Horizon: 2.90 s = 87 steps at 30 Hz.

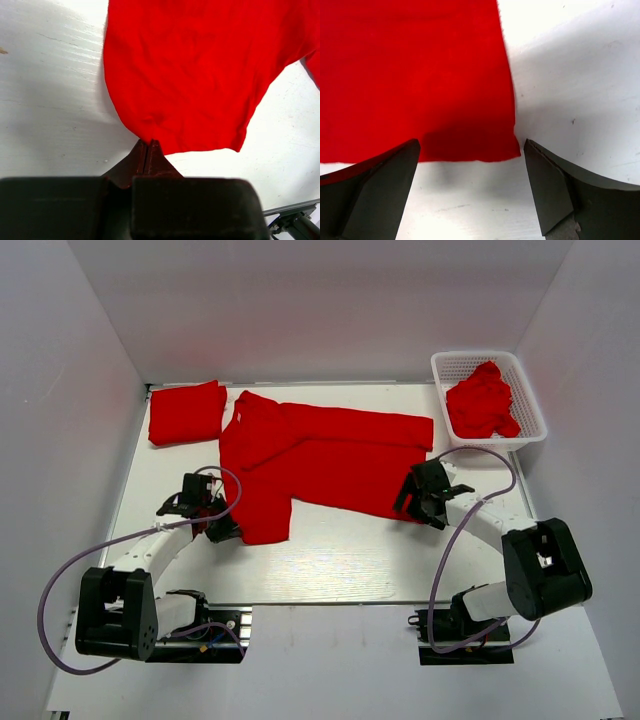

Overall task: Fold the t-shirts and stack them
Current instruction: Grap the side of the flattened tshirt furthest away from the robot with both arms, then fold the other side of the tshirt into a rectangle

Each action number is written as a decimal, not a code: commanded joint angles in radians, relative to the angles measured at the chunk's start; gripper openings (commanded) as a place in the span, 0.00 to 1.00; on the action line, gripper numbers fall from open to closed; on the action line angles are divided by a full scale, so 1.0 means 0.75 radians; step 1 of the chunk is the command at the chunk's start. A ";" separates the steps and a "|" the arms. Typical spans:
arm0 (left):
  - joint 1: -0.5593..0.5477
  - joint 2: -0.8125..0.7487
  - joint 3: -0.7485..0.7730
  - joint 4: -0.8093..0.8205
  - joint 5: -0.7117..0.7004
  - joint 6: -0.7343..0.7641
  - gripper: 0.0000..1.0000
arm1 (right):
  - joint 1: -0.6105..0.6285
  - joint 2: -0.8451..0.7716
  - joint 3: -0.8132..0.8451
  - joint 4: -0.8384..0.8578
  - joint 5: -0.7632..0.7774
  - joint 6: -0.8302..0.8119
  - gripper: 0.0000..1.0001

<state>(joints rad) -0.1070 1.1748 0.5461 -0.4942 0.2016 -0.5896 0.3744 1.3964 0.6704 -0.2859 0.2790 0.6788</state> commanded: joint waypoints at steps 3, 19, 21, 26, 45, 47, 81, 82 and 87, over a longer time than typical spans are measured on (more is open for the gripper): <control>-0.003 -0.004 0.065 -0.047 0.007 0.027 0.00 | -0.037 0.012 -0.098 0.060 -0.010 0.087 0.90; -0.003 0.051 0.278 -0.061 0.159 -0.012 0.00 | -0.045 -0.048 -0.090 0.031 -0.100 0.011 0.00; -0.003 0.080 0.321 -0.061 0.159 -0.012 0.00 | -0.047 -0.035 -0.057 0.032 -0.112 -0.032 0.00; -0.003 0.229 0.470 -0.049 0.179 -0.012 0.00 | -0.045 -0.009 0.030 0.003 -0.110 -0.107 0.00; 0.022 0.836 1.196 -0.083 0.191 0.013 0.00 | -0.147 0.212 0.482 -0.161 -0.055 -0.267 0.00; 0.022 0.892 1.306 -0.112 0.167 0.013 0.00 | -0.170 0.230 0.534 -0.173 -0.037 -0.285 0.00; 0.126 1.385 1.969 0.045 0.150 0.054 0.00 | -0.344 0.733 1.155 -0.187 -0.157 -0.539 0.00; 0.126 1.401 1.970 0.045 0.150 0.054 0.00 | -0.348 0.742 1.190 -0.187 -0.161 -0.537 0.00; 0.126 1.471 2.029 0.072 0.177 0.054 0.00 | -0.358 0.809 1.266 -0.232 -0.157 -0.527 0.00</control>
<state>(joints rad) -0.0204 2.2711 2.0197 -0.4690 0.3058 -0.5606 0.1177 1.9850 1.5517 -0.4324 0.1535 0.2943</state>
